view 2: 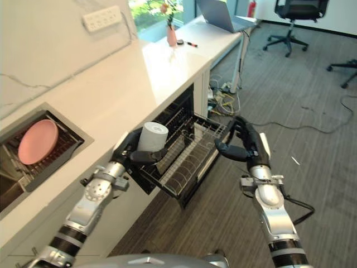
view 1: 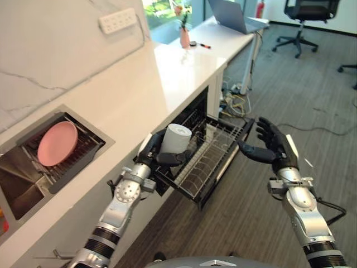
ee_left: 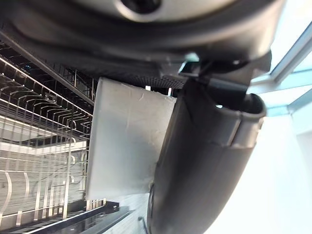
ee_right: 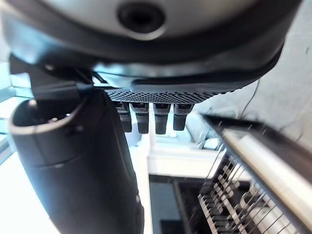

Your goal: Place the dishes in the dishwasher.

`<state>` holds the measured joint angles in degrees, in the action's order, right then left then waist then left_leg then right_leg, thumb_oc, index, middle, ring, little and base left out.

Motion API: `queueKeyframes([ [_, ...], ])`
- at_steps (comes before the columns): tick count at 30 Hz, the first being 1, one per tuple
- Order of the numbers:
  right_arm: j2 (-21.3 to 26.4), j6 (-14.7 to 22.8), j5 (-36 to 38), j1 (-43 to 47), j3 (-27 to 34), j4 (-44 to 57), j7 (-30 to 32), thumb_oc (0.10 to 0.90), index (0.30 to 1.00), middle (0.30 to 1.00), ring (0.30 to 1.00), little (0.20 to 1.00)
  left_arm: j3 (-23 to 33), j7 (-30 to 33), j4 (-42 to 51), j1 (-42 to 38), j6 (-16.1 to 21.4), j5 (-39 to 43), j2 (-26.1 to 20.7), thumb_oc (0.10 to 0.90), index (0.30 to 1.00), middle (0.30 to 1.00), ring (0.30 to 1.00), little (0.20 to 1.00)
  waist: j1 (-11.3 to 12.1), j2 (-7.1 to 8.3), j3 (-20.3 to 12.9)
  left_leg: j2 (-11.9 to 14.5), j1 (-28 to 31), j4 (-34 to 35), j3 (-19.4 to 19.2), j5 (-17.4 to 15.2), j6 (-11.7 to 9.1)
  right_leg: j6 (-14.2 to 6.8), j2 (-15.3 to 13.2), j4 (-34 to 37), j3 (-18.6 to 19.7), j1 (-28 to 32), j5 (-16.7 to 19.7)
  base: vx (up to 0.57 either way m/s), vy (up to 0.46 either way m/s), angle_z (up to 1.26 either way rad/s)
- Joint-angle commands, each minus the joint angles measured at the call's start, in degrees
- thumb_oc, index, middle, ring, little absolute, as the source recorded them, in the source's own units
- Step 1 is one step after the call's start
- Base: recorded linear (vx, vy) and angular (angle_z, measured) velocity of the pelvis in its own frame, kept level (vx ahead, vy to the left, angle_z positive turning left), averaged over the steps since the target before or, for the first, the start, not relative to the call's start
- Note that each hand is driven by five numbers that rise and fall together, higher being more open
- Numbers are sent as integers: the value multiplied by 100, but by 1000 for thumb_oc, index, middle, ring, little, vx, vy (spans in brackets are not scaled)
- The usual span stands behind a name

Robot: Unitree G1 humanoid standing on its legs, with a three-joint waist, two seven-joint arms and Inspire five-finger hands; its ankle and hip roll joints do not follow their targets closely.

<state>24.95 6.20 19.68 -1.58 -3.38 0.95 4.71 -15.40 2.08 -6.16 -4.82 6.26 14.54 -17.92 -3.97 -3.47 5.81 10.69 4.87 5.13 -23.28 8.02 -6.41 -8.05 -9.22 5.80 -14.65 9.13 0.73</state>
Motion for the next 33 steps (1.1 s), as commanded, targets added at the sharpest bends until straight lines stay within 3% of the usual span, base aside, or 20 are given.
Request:
queueKeyframes([
  [1, -328, 775, 983, 614, 5, 698, -538, 800, 900, 900, 900, 900, 161, 160, 369, -823, 687, 193, -475, 400, 300, 300, 300, 300, 7, 550, -401, -235, 192, -164, -80, -603, 124, -366, -360, -99, -300, -236, 194, 13, -121, 2],
  [4, -455, 645, 1808, 556, -459, 1157, -856, 800, 900, 900, 900, 900, -15, 205, 312, -939, 612, 110, -363, 400, 300, 300, 300, 300, 1, 508, -459, -139, 163, -57, -17, -479, 35, -322, -259, -80, -441, -221, 130, 25, -118, 18],
  [8, -520, 550, 2039, 610, -868, 1347, -887, 800, 900, 900, 900, 900, -204, 365, 135, -1097, 587, 50, -175, 400, 300, 300, 300, 300, -25, 474, -506, -94, 202, -18, 4, -456, -5, -287, -200, -80, -484, -192, 88, 20, -77, 20],
  [14, -553, 499, 2065, 684, -1158, 1389, -713, 800, 900, 900, 900, 900, -533, 662, -129, -1576, 568, -422, -42, 400, 300, 300, 300, 300, -92, 435, -524, -65, 239, -13, -6, -464, -21, -249, -157, -80, -462, -190, 40, 10, -50, 7],
  [20, -407, 528, 1259, 919, -1159, 1481, -348, 800, 900, 900, 900, 900, -692, 955, -63, -1916, 662, -1118, -92, 400, 300, 300, 300, 300, -179, 346, -525, -59, 270, -13, -51, -495, -21, -250, -144, -80, -399, -235, 25, 6, -25, -2],
  [24, -475, 562, 1130, 949, -1214, 1451, -214, 800, 900, 900, 900, 900, -712, 1092, 130, -1973, 716, -1588, -190, 400, 300, 300, 300, 300, -196, 313, -533, -55, 294, -13, -84, -522, -14, -257, -142, -80, -359, -253, 23, 7, -6, -9],
  [33, -573, 503, 1365, 900, -1389, 1258, -167, 800, 900, 900, 900, 900, -851, 1015, 380, -1926, 760, -1381, -92, 400, 300, 300, 300, 300, -161, 297, -535, -57, 277, -13, -44, -511, -6, -234, -139, -80, -391, -257, 32, -3, -2, -3],
])
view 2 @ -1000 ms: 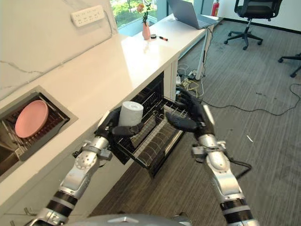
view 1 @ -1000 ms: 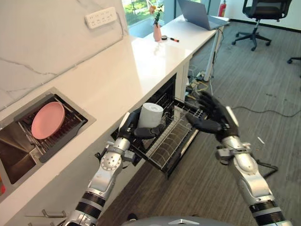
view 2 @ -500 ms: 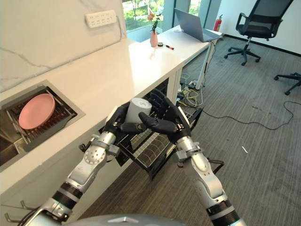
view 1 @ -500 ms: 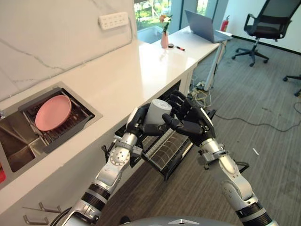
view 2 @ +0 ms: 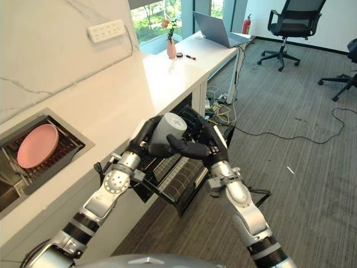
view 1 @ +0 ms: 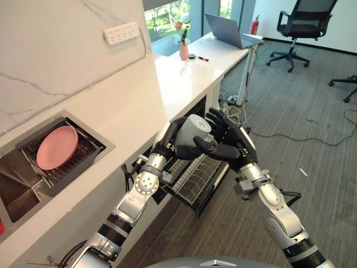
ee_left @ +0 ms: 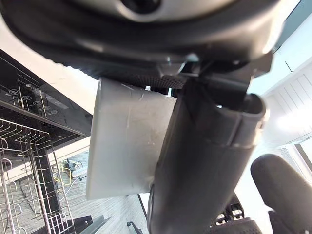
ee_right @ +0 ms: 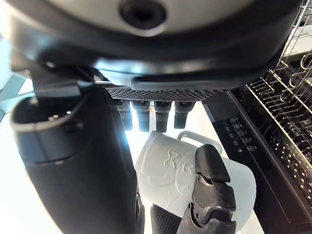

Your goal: Place the dishes in the dishwasher.

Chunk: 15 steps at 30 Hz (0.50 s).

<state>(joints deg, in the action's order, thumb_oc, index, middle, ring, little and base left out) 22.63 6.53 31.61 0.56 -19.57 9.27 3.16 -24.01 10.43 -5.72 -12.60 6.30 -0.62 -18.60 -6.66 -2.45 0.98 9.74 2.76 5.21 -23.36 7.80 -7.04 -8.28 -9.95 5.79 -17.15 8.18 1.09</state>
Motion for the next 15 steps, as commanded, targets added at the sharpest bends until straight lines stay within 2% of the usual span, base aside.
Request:
queueKeyframes([
  [1, -341, 470, 173, 686, 230, 426, -12, 800, 900, 900, 900, 900, 9, 181, 336, -1148, 755, 136, -24, 400, 300, 300, 300, 300, 108, 195, -52, 38, 488, -21, -36, -490, 57, -211, -65, -79, -141, -162, -4, 0, 0, 0],
  [8, -418, 347, 427, 935, 113, -83, 48, 800, 900, 900, 900, 900, -164, -125, 540, -1038, 717, 703, 78, 400, 300, 300, 300, 300, 209, 218, -38, 31, 465, -21, 75, -492, 58, -193, -67, -79, -205, -118, -19, -2, -3, 6],
  [15, -162, 94, 604, 1266, 74, -494, -62, 800, 900, 900, 900, 900, -342, -528, 661, -1096, 625, 1010, 104, 400, 300, 300, 300, 300, 318, 276, -34, 15, 418, -21, 182, -492, 56, -182, -69, -79, -282, -104, -15, -3, -6, 9],
])
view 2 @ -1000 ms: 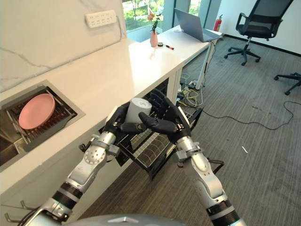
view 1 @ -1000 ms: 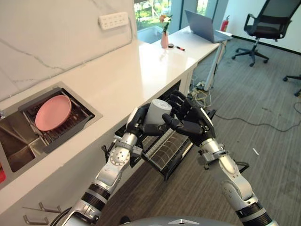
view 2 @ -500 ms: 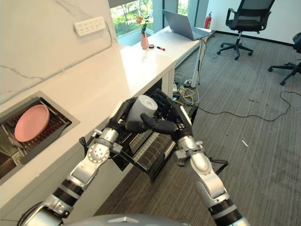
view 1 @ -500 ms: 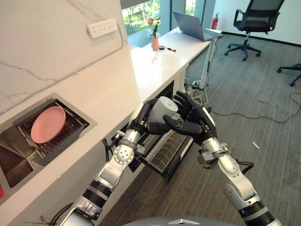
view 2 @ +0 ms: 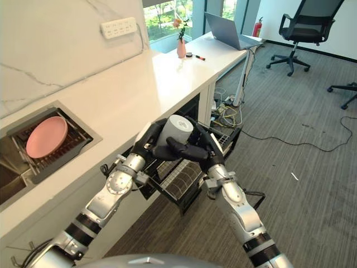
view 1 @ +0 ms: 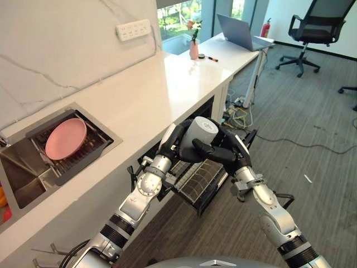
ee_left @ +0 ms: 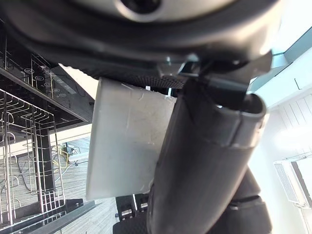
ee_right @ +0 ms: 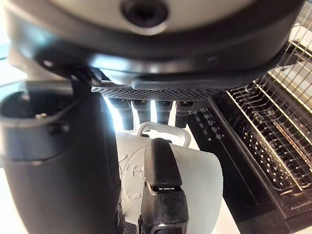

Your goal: Place the dishes in the dishwasher.

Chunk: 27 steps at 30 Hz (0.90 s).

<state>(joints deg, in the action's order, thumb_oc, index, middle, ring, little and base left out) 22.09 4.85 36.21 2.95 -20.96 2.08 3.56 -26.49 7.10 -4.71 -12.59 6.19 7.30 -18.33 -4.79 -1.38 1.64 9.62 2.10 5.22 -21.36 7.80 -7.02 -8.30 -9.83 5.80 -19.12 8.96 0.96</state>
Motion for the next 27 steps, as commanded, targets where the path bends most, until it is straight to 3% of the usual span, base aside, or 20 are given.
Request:
queueKeyframes([
  [1, -107, 262, 145, 1030, 214, 222, -103, 800, 900, 900, 900, 900, -92, -198, 560, -1100, 635, 222, 78, 400, 300, 300, 300, 300, 131, 169, -98, 27, 483, -22, -15, -491, 54, -180, -81, -80, -86, -182, -2, -2, -6, 6],
  [10, -127, 215, 222, 1404, 106, 41, -154, 800, 900, 900, 900, 900, -195, -436, 669, -1012, 544, 709, 137, 400, 300, 300, 300, 300, 209, 188, -69, 19, 459, -22, 32, -501, 60, -172, -84, -80, -113, -180, -2, 0, -2, 3],
  [11, -172, 203, 176, 1513, 71, -42, -157, 637, 655, 655, 655, 655, -238, -556, 668, -908, 484, 1112, 208, 400, 300, 300, 300, 300, 227, 183, -69, 17, 476, -22, 31, -509, 66, -168, -89, -80, -114, -171, -9, 0, 0, 0],
  [12, -172, 203, 176, 1513, 71, -42, -157, 637, 655, 655, 655, 655, -238, -556, 668, -908, 484, 1112, 208, 400, 300, 300, 300, 300, 227, 183, -69, 17, 476, -22, 31, -509, 66, -168, -89, -80, -114, -171, -9, 0, 0, 0],
  [13, -182, 206, 135, 1541, 72, -66, -147, 488, 432, 432, 432, 432, -247, -583, 667, -889, 474, 1222, 231, 400, 300, 300, 300, 300, 228, 180, -67, 14, 484, -22, 32, -513, 67, -167, -89, -80, -110, -167, -10, 0, 0, 0],
  [14, -192, 214, 95, 1563, 80, -97, -135, 400, 300, 300, 300, 300, -262, -615, 666, -873, 467, 1311, 241, 400, 300, 300, 300, 300, 228, 177, -65, 12, 491, -22, 32, -516, 69, -167, -89, -80, -110, -163, -13, 0, 0, 0],
  [19, -446, 399, -434, 1526, 215, -190, 85, 400, 300, 300, 300, 300, -292, -664, 679, -823, 474, 1609, 288, 400, 300, 300, 300, 300, 226, 144, -41, 3, 510, -22, 64, -545, 92, -167, -96, -80, -128, -130, -29, 0, 0, 0],
  [27, -778, 567, -405, 1478, 153, -357, 211, 400, 300, 300, 300, 300, -369, -697, 687, -788, 497, 1647, 238, 400, 300, 300, 300, 300, 234, 109, -24, -12, 546, -22, 93, -580, 111, -166, -115, -80, -111, -107, -49, 0, 0, 0],
])
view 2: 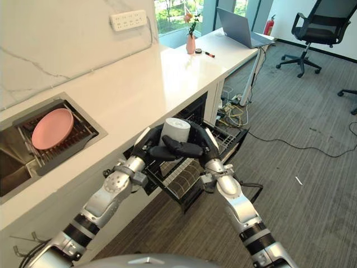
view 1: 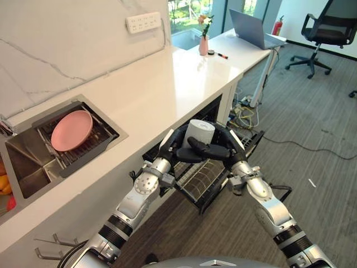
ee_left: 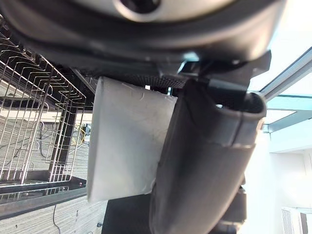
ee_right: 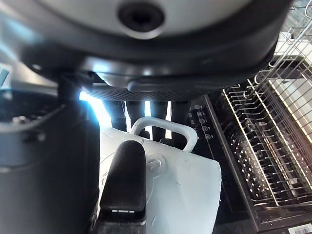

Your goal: Place the dishes in the dishwasher.

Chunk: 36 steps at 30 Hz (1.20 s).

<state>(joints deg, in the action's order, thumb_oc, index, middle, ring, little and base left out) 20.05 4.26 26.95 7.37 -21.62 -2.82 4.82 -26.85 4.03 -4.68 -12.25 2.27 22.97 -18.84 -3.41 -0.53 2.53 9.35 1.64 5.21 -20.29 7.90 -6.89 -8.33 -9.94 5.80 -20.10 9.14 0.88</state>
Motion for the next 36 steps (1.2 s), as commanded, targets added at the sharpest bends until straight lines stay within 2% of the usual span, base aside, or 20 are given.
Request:
queueKeyframes([
  [1, -575, 629, 477, 1034, 217, 134, 97, 400, 300, 300, 300, 300, -337, -406, 688, -812, 876, 91, 280, 400, 300, 300, 300, 300, 96, 22, -112, 15, 600, -21, -15, -592, 100, -160, -104, -80, -13, -118, -44, 0, 0, 0],
  [6, -651, 715, 122, 1067, 361, 63, 459, 400, 300, 300, 300, 300, -389, -400, 696, -818, 840, 97, 217, 400, 300, 300, 300, 300, 91, -18, -104, 13, 643, -21, 1, -610, 110, -150, -94, -80, -24, -82, -67, 0, 0, 0],
  [7, -677, 727, 23, 1084, 397, 33, 582, 400, 300, 300, 300, 300, -402, -380, 709, -813, 833, 78, 193, 588, 582, 582, 582, 582, 89, -33, -100, 12, 651, -21, 0, -611, 111, -148, -95, -80, -28, -77, -69, 0, 0, 0],
  [8, -693, 730, -146, 1096, 444, 10, 714, 400, 300, 300, 300, 300, -403, -343, 712, -825, 832, 35, 171, 800, 900, 900, 900, 900, 91, -44, -99, 12, 651, -21, 6, -611, 113, -143, -92, -80, -22, -72, -76, 0, 0, 0],
  [11, -678, 742, -996, 1144, 625, -55, 1283, 400, 300, 300, 300, 300, -431, -192, 828, -894, 929, -285, 43, 800, 900, 900, 900, 900, 109, -80, -87, 18, 647, -21, 37, -600, 111, -138, -84, -80, -48, -59, -92, -15, -1, 3],
  [13, -686, 742, -1010, 1147, 626, -56, 1295, 400, 300, 300, 300, 300, -435, -188, 831, -895, 928, -289, 39, 800, 900, 900, 900, 900, 109, -76, -85, 18, 647, -21, 40, -599, 111, -138, -83, -80, -50, -58, -92, 0, 0, 0],
  [14, -718, 754, -1222, 1140, 705, -103, 1565, 400, 300, 300, 300, 300, -453, -120, 964, -936, 999, -473, -41, 800, 900, 900, 900, 900, 128, -91, -84, 21, 637, -21, 61, -591, 107, -138, -75, -80, -61, -48, -102, 0, 0, 0],
  [16, -729, 755, -1290, 1136, 732, -109, 1656, 400, 300, 300, 300, 300, -455, -91, 1030, -949, 1032, -539, -77, 800, 900, 900, 900, 900, 129, -94, -82, 17, 633, -21, 73, -587, 108, -138, -72, -80, -64, -43, -105, 0, 0, 0],
  [22, -933, 896, -867, 1003, 920, -264, 2221, 400, 300, 300, 300, 300, -403, 262, 1421, -1079, 1134, -1362, -355, 800, 900, 900, 900, 900, 209, -124, -69, -2, 583, -21, 204, -560, 95, -127, -86, -80, -189, 12, -115, -10, -6, 6],
  [30, -1092, 1063, -496, 928, 1005, -392, 2536, 400, 300, 300, 300, 300, -293, 721, 1589, -1012, 1212, -2200, -514, 800, 900, 900, 900, 900, 336, -125, -39, -38, 490, -21, 355, -521, 78, -126, -108, -80, -393, 67, -124, -11, -2, 19],
  [36, -1141, 1118, -432, 914, 1080, -496, 2784, 400, 300, 300, 300, 300, -296, 763, 1720, -832, 1234, -2117, -577, 800, 900, 900, 900, 900, 430, -118, -33, -68, 417, -21, 486, -496, 74, -126, -126, -80, -573, 114, -127, -2, 2, 17],
])
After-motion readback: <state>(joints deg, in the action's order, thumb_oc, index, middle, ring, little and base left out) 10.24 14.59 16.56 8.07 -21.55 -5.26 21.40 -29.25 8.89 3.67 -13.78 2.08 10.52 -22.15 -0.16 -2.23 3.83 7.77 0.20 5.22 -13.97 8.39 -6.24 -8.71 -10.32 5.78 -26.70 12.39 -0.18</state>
